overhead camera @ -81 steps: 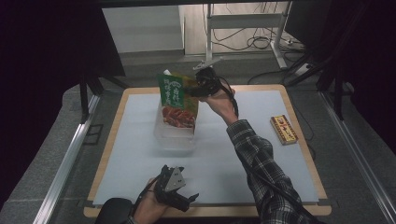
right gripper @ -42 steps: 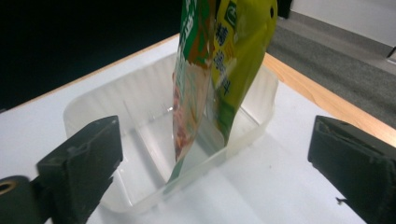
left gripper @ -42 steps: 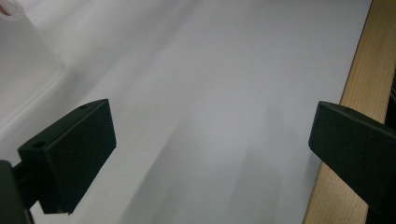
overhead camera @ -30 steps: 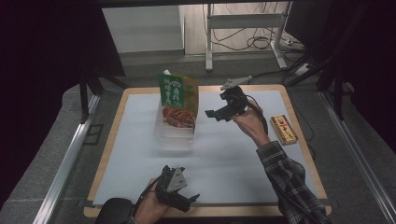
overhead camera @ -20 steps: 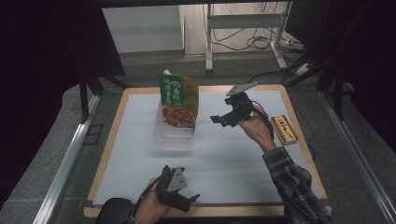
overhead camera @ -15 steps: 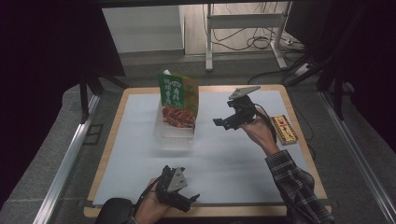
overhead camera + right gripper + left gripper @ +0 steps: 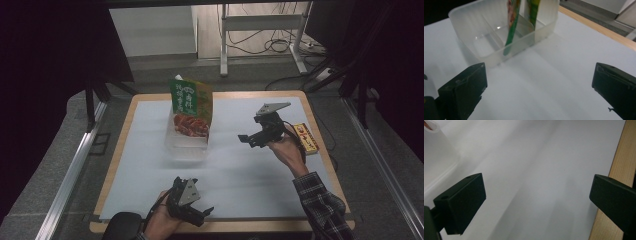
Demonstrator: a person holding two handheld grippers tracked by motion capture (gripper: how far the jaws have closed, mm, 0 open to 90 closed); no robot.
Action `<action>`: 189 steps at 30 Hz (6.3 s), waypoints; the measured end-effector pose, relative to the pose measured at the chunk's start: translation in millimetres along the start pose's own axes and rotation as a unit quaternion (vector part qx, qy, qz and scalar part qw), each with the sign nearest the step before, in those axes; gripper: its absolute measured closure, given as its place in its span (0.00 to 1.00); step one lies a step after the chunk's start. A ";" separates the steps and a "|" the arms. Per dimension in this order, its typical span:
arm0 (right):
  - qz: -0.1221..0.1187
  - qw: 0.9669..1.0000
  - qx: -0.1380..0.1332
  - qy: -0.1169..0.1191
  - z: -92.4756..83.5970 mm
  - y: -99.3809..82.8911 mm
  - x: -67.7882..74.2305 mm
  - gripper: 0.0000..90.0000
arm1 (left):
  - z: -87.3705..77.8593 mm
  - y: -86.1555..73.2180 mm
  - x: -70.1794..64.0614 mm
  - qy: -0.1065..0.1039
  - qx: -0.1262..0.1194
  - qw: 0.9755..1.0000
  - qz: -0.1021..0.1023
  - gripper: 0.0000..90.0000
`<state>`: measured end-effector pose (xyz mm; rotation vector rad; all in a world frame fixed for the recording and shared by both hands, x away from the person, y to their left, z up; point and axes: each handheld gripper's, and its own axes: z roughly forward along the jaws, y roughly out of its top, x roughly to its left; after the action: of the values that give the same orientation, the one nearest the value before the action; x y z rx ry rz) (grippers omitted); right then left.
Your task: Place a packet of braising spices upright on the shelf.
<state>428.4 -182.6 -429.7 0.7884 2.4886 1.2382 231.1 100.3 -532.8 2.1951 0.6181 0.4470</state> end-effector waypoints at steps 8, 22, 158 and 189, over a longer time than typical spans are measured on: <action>0.013 0.999 0.025 -0.021 -6.2 -21.7 -8.4 0.01 | 0.4 0.2 -0.3 0.003 0.001 1.000 0.000 0.00; 0.045 0.995 0.044 -0.078 -16.0 -43.2 -26.7 0.01 | 0.2 -0.2 0.0 0.001 0.001 1.000 -0.003 0.00; 0.019 0.989 0.133 -0.057 -20.7 -101.2 35.4 0.35 | 0.0 0.9 -3.6 0.003 0.006 1.000 0.013 0.01; 0.009 0.957 0.287 -0.025 4.9 -69.5 28.0 0.28 | -1.6 1.8 -2.7 0.009 -0.004 1.000 0.011 0.01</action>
<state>382.9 -197.6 -487.5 0.9483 2.8298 0.4723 228.6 98.8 -530.7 2.1934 0.6011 0.4815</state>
